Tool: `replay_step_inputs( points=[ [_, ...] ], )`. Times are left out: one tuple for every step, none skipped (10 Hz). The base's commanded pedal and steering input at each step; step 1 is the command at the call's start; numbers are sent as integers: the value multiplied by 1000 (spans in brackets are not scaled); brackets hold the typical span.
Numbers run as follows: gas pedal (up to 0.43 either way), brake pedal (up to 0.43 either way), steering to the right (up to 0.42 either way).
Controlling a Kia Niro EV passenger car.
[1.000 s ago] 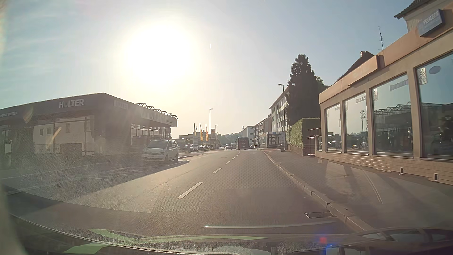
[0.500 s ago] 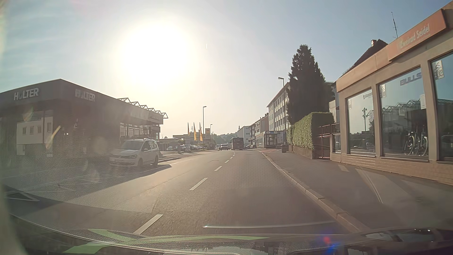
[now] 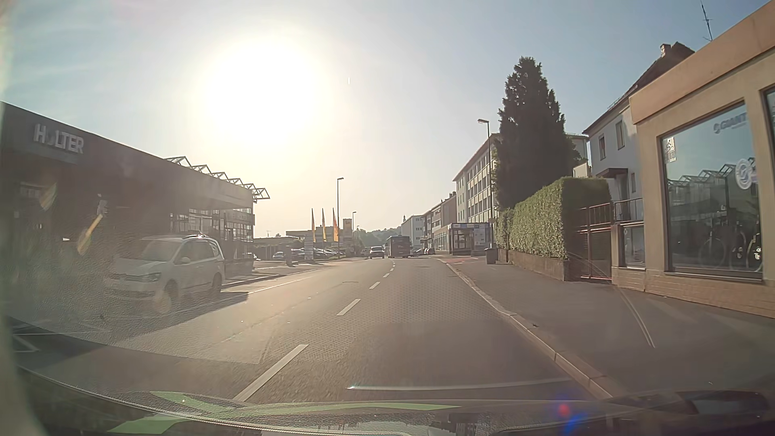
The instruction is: Follow the waypoints while adhering to traffic rules and regulations
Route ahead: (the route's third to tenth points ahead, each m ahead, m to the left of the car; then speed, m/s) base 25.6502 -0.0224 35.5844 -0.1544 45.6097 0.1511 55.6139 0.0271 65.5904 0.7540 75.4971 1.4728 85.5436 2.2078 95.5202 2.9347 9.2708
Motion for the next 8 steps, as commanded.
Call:
replay_step_inputs(
  points=[
    [79, 0, 6],
    [79, 0, 6],
    [79, 0, 6],
    [79, 0, 6],
    [79, 0, 6],
    [79, 0, 6],
    [79, 0, 5],
    [79, 0, 5]
  ],
)
